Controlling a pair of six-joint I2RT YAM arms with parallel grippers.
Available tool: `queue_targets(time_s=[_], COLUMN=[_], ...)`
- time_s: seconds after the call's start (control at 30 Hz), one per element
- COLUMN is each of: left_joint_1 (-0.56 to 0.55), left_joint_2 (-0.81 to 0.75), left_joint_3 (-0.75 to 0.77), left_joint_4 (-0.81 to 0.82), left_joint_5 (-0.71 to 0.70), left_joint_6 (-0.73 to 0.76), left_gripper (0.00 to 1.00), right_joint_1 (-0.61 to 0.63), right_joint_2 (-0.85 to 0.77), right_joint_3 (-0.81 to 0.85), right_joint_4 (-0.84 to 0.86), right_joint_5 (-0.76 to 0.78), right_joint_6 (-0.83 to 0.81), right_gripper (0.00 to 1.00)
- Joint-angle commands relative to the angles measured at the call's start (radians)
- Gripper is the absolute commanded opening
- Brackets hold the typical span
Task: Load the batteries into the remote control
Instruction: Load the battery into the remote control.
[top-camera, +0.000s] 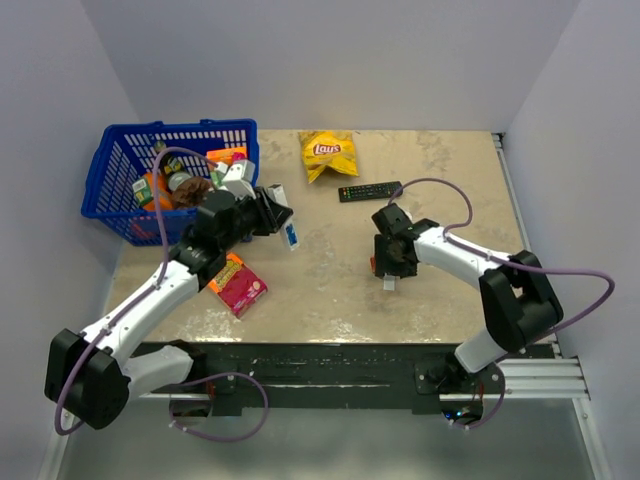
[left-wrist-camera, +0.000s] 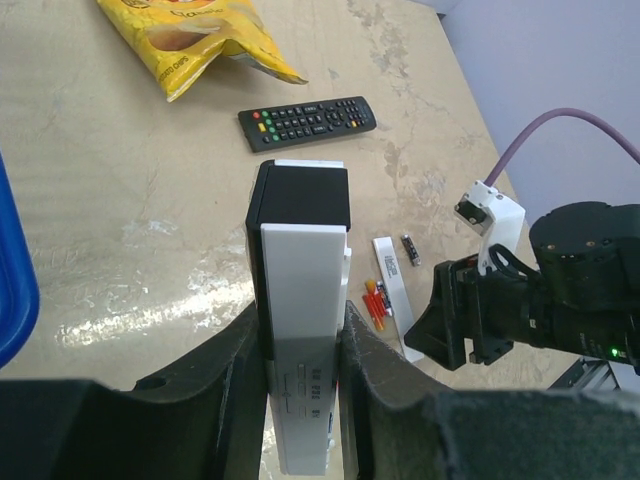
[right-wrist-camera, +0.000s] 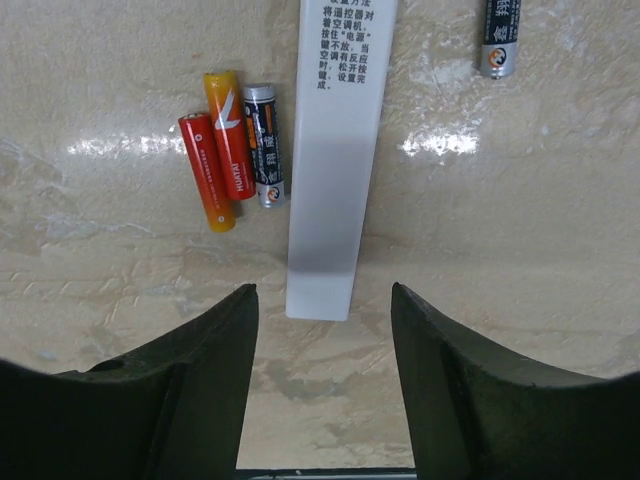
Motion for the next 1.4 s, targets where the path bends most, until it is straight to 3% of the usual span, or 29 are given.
queue_targets(time_s=[0.0,0.23,0.47,0.57,0.93,1.37], left_joint_1=[-0.031,-0.070,-0.071,-0.068,-0.070,-0.070], left_joint_2=[-0.028,0.007,0.034,0.027,0.002,-0.005], left_joint_3=[0.007,0.031,0.085,0.097,0.050,0.036], left_joint_4=[0.028,0.057,0.116,0.162,0.407,0.530], left_joint_5=[-0.036,-0.028,0.082,0.139,0.363,0.458], left_joint_6=[0.040,0.001,-0.061,-0.075,-0.127,-0.148], left_gripper=[0.00,0.00,0.00,0.00,0.00,0.00], right_joint_1=[-0.007,0.064,0.090,0.085,0.066,0.036], right_joint_2=[0.000,-0.233,-0.365,-0.354,-0.315,-0.276], right_joint_3=[0.020,0.064,-0.044,-0.051,-0.014,0.040], right_joint_4=[0.052,0.216,0.656,0.702,0.842,1.038], right_joint_5=[0.008,-0.219,-0.614,-0.730,-0.946,-1.080], right_joint_6=[0.030,-0.185,-0.142,-0.131,-0.156,-0.030], right_gripper=[0.54,0.57,0.58,0.59,0.65,0.62])
